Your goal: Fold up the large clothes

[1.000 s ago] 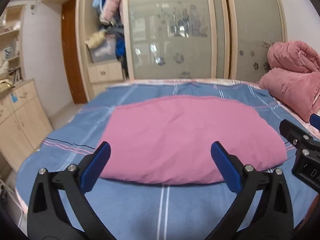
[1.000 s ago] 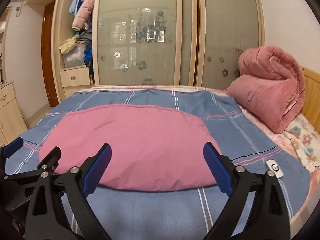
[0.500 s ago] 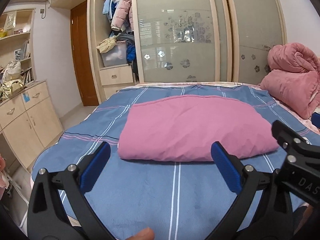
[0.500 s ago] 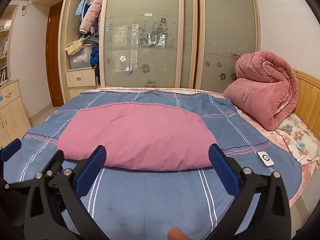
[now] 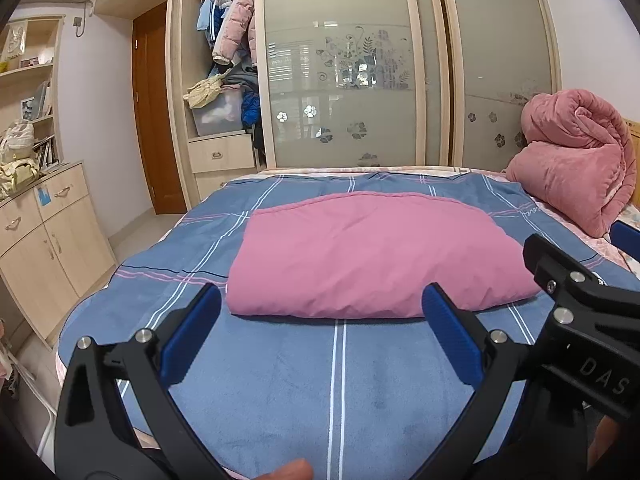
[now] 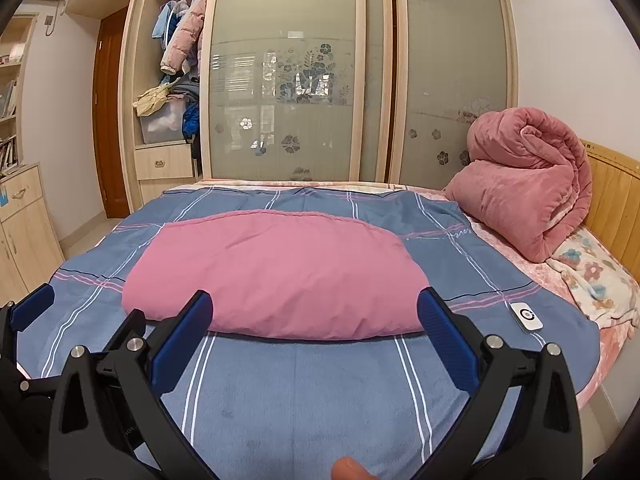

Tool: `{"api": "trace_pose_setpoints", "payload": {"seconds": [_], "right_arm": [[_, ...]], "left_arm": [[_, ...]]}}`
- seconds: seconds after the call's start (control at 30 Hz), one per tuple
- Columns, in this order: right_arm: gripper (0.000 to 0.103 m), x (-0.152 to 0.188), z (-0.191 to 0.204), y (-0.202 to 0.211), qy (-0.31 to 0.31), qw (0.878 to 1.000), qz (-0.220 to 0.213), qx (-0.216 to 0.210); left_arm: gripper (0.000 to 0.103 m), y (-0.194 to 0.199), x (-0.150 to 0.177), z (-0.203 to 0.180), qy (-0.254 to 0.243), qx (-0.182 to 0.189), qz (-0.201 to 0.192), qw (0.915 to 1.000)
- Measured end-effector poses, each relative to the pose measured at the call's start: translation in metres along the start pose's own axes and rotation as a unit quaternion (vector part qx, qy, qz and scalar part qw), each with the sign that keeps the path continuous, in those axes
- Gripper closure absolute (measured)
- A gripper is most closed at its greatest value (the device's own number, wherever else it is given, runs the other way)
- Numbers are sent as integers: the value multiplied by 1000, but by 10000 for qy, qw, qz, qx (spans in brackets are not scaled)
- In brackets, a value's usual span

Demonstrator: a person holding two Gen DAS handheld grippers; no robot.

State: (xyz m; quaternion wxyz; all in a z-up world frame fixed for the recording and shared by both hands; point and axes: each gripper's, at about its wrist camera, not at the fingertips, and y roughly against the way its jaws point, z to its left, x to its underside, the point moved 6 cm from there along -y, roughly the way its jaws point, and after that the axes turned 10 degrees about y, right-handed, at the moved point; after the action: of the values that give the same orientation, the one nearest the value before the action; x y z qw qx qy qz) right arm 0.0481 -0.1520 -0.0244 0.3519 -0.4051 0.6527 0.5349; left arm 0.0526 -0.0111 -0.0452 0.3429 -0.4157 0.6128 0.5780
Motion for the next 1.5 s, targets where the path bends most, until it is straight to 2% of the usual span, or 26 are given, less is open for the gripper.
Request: {"api": "trace_pose_setpoints", "payload": {"seconds": [0.6,1.5], "right_arm": [[1,4,-1,1,-11,10000,30,8],[1,14,4,2,121,9999,49,-94]], "left_arm": [[2,2,6,-6,-113,-35,35,9999],[2,-1,9,-1,-84,162,130,9997]]}}
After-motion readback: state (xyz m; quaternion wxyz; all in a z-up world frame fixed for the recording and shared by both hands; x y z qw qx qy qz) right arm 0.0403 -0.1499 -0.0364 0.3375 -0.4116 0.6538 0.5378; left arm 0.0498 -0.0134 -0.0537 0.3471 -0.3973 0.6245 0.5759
